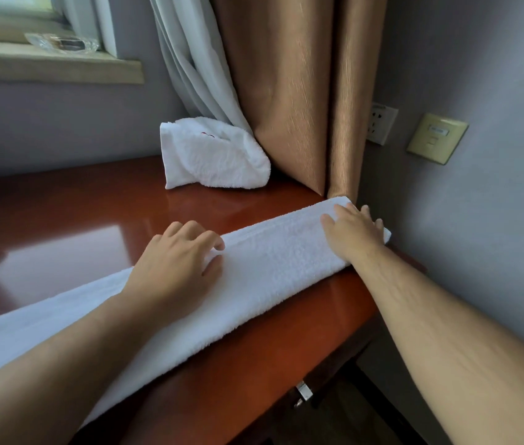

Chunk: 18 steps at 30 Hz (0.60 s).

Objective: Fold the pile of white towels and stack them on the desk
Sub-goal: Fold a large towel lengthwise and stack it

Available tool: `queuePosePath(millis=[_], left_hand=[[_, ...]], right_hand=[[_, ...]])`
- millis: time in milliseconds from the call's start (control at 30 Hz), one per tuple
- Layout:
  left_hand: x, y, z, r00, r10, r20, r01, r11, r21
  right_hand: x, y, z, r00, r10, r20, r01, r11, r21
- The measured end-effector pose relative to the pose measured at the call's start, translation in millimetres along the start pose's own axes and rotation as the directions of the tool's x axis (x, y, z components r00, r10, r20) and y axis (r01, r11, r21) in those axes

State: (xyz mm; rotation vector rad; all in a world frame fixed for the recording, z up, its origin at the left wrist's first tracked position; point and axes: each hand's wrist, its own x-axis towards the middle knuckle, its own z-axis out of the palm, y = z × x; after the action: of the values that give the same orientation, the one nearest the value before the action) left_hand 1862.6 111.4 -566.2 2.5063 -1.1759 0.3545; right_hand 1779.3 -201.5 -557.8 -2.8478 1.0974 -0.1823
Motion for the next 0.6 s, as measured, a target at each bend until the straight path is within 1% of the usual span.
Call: queuePosePath(millis=[33,67,100,133,167,200,233,267,300,333,433,467,500,533,567,600], left_hand=[[-3,2,-1,0.998,0.008,0.059,-0.008,1.000,-0.004],[-6,3,-1,0.993,0.006,0.115,-0.004,1.000,-0.013],[-8,4,0,0.987,0.000,0.162,0.004,1.000,-0.020],[-9,4,2,0.981,-0.004,0.195,0.008,1.000,-0.020],[-9,4,3,0.976,-0.005,0.218,0.008,1.000,-0.015],[-8,4,4,0.971,-0.009,0.241,0.014,1.000,-0.017],[-8,5,4,0.965,-0.016,0.264,0.022,0.999,-0.023],[-7,4,4,0.960,-0.022,0.281,0.031,0.999,-0.028],[-6,3,4,0.957,-0.025,0.288,0.036,0.999,-0.032],[-7,3,4,0.958,-0.022,0.285,0.033,0.999,-0.032],[-10,0,6,0.969,-0.017,0.246,0.025,0.999,-0.032],[-10,1,7,0.972,-0.016,0.234,0.025,0.999,-0.034],[-10,1,8,0.974,-0.015,0.225,0.024,0.999,-0.036],[-10,0,8,0.976,-0.014,0.218,0.023,0.999,-0.037],[-9,0,9,0.977,-0.013,0.213,0.021,0.999,-0.037],[-9,0,9,0.979,-0.009,0.206,0.017,0.999,-0.036]], right_hand=[[-5,2,2,0.993,0.067,-0.099,-0.063,0.997,0.038],[-12,6,4,0.970,0.136,-0.201,-0.116,0.987,0.107],[-18,10,6,0.936,0.227,-0.269,-0.169,0.960,0.223],[-24,15,5,0.894,0.349,-0.282,-0.225,0.892,0.392],[-29,18,2,0.842,0.484,-0.237,-0.270,0.760,0.592],[-30,20,-1,0.789,0.596,-0.151,-0.281,0.568,0.773],[-30,20,-3,0.750,0.659,-0.050,-0.254,0.357,0.899],[-30,16,-6,0.728,0.684,0.039,-0.219,0.180,0.959],[-32,12,-8,0.715,0.690,0.109,-0.206,0.059,0.977],[-33,7,-10,0.703,0.693,0.162,-0.208,-0.017,0.978],[-29,1,-17,0.662,0.690,0.294,-0.261,-0.155,0.953],[-25,4,-20,0.669,0.660,0.342,-0.298,-0.184,0.937],[-20,6,-21,0.702,0.604,0.376,-0.334,-0.187,0.924],[-15,8,-21,0.756,0.526,0.390,-0.361,-0.163,0.918],[-11,9,-20,0.805,0.447,0.391,-0.364,-0.148,0.920],[-9,10,-18,0.834,0.386,0.395,-0.364,-0.155,0.918]])
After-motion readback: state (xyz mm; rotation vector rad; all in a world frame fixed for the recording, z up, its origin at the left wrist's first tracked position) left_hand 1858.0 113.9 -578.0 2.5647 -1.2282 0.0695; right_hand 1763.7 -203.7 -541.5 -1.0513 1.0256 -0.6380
